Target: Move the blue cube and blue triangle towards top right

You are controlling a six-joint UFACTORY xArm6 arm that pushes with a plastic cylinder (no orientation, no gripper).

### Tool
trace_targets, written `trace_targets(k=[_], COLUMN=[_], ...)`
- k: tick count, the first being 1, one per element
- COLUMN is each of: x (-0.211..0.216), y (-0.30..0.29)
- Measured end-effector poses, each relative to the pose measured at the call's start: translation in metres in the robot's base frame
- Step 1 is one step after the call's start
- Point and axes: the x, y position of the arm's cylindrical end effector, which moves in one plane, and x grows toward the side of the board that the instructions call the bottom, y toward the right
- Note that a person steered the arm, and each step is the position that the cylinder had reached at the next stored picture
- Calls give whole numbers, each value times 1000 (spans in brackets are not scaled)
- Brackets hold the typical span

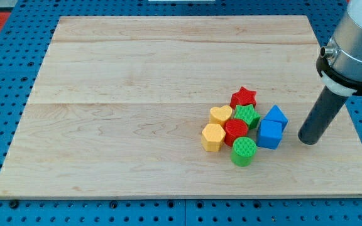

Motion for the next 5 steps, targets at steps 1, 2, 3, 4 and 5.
trace_targets(k=[1, 2, 3, 4, 5], x=[-1, 1, 30, 36, 35], y=[0, 2, 12, -11, -59])
